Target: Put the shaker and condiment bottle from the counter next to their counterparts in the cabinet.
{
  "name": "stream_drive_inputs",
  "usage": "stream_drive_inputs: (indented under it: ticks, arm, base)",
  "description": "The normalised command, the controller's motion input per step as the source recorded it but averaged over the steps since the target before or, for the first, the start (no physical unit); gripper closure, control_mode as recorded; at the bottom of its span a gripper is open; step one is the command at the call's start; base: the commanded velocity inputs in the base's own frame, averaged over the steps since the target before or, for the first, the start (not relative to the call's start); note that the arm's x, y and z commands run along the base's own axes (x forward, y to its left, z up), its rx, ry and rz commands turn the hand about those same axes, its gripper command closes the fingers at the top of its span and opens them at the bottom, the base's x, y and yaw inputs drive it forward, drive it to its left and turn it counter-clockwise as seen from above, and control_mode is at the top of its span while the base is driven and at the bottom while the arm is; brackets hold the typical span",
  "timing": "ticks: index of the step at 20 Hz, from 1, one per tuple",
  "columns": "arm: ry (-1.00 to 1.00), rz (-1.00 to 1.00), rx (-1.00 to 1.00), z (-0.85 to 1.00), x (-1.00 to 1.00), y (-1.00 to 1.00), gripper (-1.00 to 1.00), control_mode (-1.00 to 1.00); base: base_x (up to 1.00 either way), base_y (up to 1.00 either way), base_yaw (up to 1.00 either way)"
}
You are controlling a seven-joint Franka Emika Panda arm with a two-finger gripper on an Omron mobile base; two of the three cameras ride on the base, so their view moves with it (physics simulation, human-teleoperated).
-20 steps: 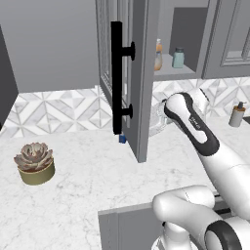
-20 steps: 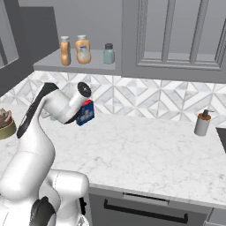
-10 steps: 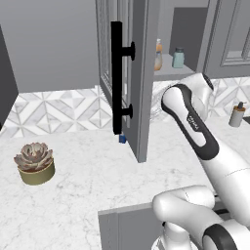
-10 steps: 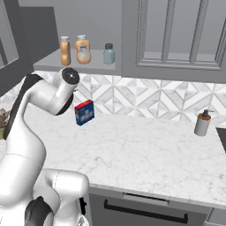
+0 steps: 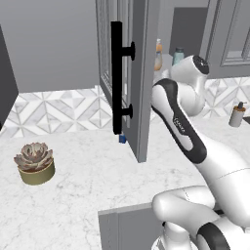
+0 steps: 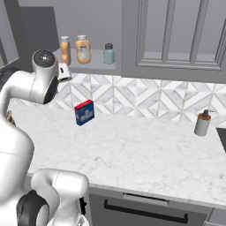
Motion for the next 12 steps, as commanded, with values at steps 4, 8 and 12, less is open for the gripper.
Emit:
stream_drive_inputs:
  ticks: [4, 8, 12]
  arm:
    - [0.00, -0.27, -0.09, 0.46, 0.00, 0.00, 1.00, -1.00]
    - [0.00, -0.24, 0.00, 0.43, 0.00, -0.02, 1.00, -1.00]
    - [-0.03, -0.22, 0.02, 0.35, 0.00, -0.15, 1.00, -1.00]
  base:
    - [0.00, 0.00, 0.00]
    - [0.00, 0.00, 0.00]
    - [0.00, 0.00, 0.00]
